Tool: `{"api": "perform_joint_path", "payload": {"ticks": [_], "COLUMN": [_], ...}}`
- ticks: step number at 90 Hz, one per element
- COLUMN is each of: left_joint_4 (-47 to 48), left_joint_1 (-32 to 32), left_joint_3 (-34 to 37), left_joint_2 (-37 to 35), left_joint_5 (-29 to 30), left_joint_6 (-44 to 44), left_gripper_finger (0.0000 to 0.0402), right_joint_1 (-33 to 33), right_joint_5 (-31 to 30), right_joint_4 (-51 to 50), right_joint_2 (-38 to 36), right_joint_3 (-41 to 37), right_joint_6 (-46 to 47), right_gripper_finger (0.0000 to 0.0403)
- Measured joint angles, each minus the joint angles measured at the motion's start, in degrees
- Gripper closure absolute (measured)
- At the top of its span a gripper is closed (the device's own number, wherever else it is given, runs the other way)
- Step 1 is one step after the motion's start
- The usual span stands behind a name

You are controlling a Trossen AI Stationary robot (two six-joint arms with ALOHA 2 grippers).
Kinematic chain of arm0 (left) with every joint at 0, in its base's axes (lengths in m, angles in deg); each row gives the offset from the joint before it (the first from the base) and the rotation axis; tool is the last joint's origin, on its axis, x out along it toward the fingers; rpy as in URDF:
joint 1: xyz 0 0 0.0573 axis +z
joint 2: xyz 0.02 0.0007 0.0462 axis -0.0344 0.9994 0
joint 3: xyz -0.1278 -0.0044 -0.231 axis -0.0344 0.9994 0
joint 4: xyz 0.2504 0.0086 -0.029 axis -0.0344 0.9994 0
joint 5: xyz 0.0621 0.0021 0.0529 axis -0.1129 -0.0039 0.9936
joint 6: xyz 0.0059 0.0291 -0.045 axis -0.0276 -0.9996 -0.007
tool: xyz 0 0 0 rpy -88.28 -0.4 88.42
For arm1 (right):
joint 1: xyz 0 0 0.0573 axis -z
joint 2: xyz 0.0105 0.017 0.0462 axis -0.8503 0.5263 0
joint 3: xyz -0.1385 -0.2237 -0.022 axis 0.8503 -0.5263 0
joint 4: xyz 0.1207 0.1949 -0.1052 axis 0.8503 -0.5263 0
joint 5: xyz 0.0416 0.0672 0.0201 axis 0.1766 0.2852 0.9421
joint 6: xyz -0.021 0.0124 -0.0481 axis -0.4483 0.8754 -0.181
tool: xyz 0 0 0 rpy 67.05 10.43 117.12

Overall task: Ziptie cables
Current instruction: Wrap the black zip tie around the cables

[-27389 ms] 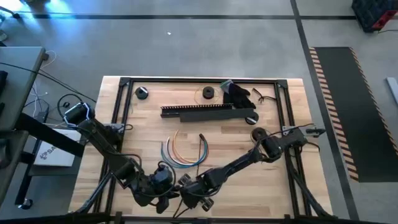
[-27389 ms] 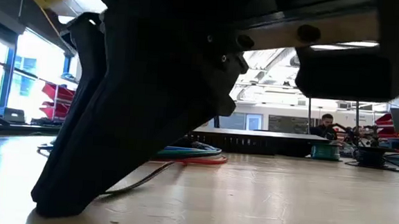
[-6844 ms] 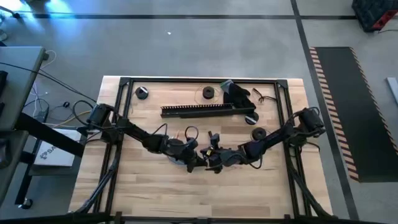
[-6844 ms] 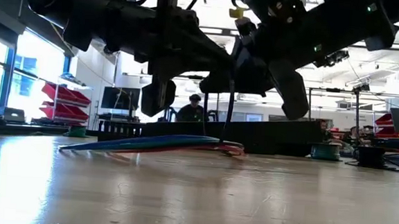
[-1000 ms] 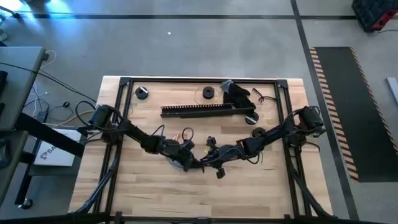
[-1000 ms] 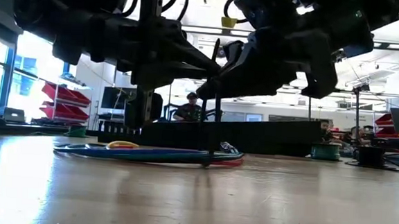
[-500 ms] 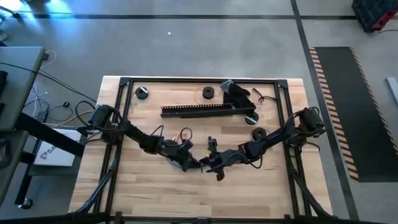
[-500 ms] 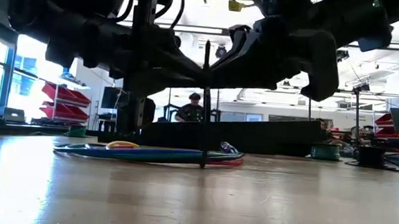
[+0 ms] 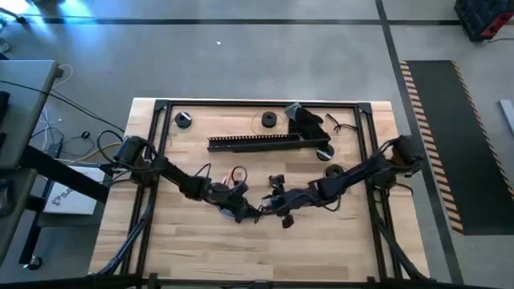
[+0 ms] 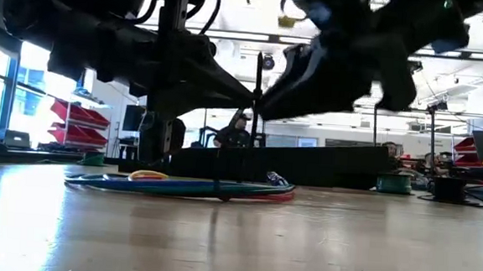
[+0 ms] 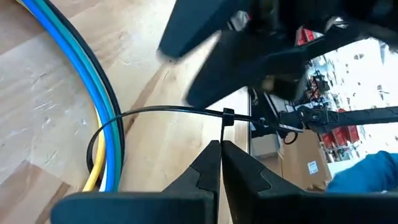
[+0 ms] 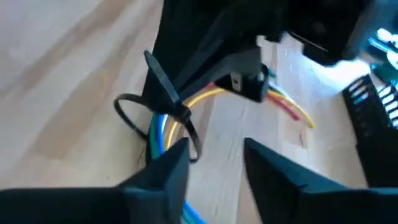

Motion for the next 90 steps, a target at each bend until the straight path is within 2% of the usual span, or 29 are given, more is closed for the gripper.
{"api": "perform_joint_path", "payload": {"ticks": [6,16,26,38,55,74,90], "left_joint_4": [0.0,0.8,5.4,13.4,16.5,16.6,16.4], "left_joint_1": [-1.0,-3.1,-5.0,-6.1,-6.2,-6.3,-6.3], "left_joint_3": [-0.1,-1.0,-2.6,-5.0,-5.4,-5.4,-5.4], "left_joint_2": [0.0,0.0,0.0,0.0,0.0,0.0,0.0], "left_joint_5": [2.6,9.4,16.6,21.0,21.8,21.8,21.8], "left_joint_6": [-0.1,-1.9,-5.2,-9.8,-13.8,-15.3,-15.6], "left_gripper_finger": [0.0402,0.0402,0.0402,0.0402,0.0402,0.0402,0.0402], "right_joint_1": [-0.1,0.5,0.7,-0.2,-0.1,0.8,2.1], "right_joint_5": [1.5,10.4,17.4,18.9,18.0,16.7,16.5], "right_joint_4": [-4.7,-9.9,-8.7,-6.4,-4.0,2.4,0.6], "right_joint_2": [-3.6,-9.3,-11.1,-9.8,-6.8,-2.4,1.9], "right_joint_3": [0.0,0.0,0.0,0.0,0.0,0.1,4.0], "right_joint_6": [8.2,27.1,46.7,62.8,71.4,75.7,75.7], "right_gripper_finger": [0.0198,0.0162,0.0152,0.0151,0.0151,0.0151,0.0151]}}
